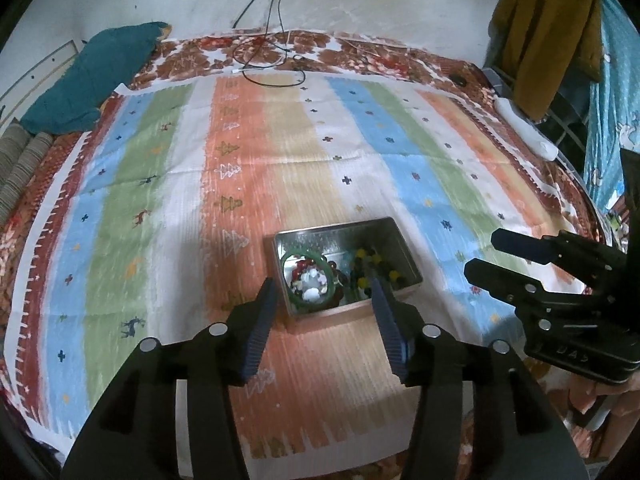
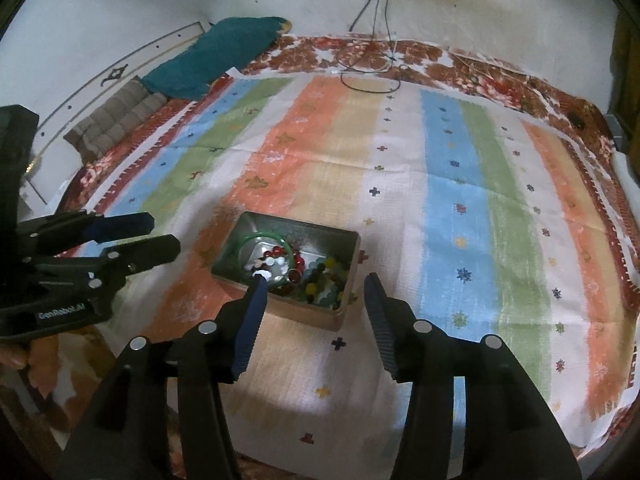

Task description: Organize jewelry

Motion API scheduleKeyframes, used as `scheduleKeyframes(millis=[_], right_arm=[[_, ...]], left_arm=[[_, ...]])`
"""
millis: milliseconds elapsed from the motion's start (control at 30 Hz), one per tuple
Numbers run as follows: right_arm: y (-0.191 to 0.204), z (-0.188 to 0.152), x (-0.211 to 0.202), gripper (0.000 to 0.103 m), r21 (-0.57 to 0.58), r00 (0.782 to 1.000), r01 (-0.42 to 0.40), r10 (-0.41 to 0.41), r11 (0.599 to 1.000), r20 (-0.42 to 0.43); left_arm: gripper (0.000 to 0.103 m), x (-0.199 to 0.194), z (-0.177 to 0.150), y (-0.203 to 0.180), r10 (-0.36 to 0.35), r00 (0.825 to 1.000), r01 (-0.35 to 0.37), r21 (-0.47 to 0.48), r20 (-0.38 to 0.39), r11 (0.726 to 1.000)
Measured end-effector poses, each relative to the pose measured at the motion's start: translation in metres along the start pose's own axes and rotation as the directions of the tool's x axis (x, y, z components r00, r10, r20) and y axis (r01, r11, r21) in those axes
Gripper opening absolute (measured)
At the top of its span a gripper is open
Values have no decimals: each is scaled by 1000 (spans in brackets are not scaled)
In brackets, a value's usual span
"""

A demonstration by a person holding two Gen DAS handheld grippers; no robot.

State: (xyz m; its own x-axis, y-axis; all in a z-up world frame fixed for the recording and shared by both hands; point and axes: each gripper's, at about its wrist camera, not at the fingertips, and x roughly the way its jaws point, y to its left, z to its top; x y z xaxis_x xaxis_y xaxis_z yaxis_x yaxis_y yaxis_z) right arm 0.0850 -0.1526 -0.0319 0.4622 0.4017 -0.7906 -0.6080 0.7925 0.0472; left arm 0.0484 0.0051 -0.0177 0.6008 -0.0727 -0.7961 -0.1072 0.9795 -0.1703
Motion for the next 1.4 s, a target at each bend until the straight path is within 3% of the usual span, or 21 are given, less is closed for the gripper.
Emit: scheduleKeyframes(millis=[133, 367, 533, 633, 900, 1400], right_arm=[[-2, -4, -7, 54, 9, 1000, -6, 5, 1000, 15], [-2, -11, -17, 68, 15, 999, -10, 10, 1000, 39], [0, -17, -25, 81, 3, 998, -7, 7, 1000, 65], [0, -20, -29, 85, 3, 997, -16, 15, 1000, 79], [-1, -23, -36, 93, 4, 993, -16, 16, 1000, 116], [-2, -25, -42, 96, 0, 988, -14, 14, 1000, 151]], left_arm=[[57, -6, -7, -2, -2, 1000, 2, -1, 10, 1000], [68, -15, -16, -2, -3, 1000, 3, 0, 26, 1000], [86, -20, -21, -2, 16, 999, -16, -4, 48, 1000], [91, -24, -24, -4, 28, 998, -28, 2, 61, 1000], [96, -31, -26, -4, 25, 995, -26, 3, 96, 1000], [97, -39, -25, -10, 41, 989, -44, 18, 144, 999]])
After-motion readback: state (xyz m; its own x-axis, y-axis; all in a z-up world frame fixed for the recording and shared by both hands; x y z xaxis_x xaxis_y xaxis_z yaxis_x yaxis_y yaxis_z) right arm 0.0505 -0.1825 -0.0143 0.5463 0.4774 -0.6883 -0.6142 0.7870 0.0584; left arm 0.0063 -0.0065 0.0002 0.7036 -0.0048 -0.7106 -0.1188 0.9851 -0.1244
